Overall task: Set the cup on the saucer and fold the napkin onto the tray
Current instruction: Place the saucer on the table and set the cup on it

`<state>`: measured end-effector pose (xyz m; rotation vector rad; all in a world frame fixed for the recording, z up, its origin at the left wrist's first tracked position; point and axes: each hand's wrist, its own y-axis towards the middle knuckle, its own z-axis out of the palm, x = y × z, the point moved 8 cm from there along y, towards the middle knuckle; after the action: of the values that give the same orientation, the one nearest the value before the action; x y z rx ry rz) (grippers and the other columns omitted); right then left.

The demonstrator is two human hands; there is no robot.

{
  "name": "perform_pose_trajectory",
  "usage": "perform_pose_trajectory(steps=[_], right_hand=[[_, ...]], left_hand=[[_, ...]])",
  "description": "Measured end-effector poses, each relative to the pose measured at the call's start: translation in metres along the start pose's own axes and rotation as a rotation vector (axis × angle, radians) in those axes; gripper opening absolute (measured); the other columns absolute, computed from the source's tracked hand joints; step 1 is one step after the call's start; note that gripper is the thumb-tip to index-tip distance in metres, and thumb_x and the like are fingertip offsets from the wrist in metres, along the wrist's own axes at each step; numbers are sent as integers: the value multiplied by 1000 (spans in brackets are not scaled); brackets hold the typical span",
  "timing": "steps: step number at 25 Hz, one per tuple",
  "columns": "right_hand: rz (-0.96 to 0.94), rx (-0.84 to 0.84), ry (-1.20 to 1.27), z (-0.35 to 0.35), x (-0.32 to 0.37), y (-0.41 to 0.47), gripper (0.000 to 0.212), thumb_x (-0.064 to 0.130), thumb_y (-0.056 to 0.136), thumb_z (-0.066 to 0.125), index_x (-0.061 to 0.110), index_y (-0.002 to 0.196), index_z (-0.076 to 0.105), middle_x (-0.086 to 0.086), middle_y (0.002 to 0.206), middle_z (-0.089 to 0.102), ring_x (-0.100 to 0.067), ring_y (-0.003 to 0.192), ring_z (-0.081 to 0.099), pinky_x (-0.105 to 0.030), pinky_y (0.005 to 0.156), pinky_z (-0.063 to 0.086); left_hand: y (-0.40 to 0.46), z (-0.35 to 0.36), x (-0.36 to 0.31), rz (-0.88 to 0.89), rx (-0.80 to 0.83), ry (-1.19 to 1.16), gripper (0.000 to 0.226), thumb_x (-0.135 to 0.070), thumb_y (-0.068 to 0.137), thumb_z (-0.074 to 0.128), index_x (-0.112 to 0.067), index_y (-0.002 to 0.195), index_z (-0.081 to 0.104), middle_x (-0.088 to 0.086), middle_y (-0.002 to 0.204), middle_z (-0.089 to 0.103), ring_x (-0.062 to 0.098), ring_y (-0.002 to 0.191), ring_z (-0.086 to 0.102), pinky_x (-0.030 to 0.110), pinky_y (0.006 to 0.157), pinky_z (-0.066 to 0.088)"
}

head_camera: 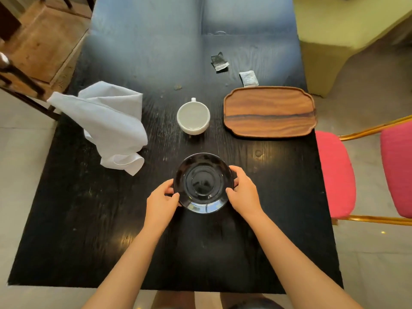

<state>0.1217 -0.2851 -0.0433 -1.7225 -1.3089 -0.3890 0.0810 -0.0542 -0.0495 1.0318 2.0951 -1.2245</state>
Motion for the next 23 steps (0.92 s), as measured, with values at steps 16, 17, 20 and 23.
perform_pose_trajectory(steps=[16,17,20,23], right_hand=[[125,-199,153,-166,-135,8,60,-7,74,54,34,118,52,-5,78,52,-29,74,58,-54,74,53],[122,-192,156,-164,-136,7,60,-7,74,54,37,116,52,-5,79,53,-29,73,58,-55,74,54],[104,-188,165,-163,-138,7,60,-5,75,54,44,110,49,-2,80,53,-22,68,56,-52,72,55],[95,-164,175,-163,-138,7,62,-4,78,53,47,111,47,-2,83,54,-22,66,56,-51,71,56]], left_hand=[[-20,197,-77,99,250,-145,52,-1,84,58,-24,131,53,-5,76,67,11,68,70,39,81,58],[-21,198,-76,94,250,-140,52,-2,85,58,-25,131,52,-5,77,67,11,69,70,39,81,58],[-24,197,-75,95,249,-128,53,-4,85,59,-27,132,50,-6,78,68,7,69,69,36,81,58],[-27,197,-75,90,237,-116,54,-6,86,60,-28,134,47,-6,80,69,6,69,68,34,81,58]])
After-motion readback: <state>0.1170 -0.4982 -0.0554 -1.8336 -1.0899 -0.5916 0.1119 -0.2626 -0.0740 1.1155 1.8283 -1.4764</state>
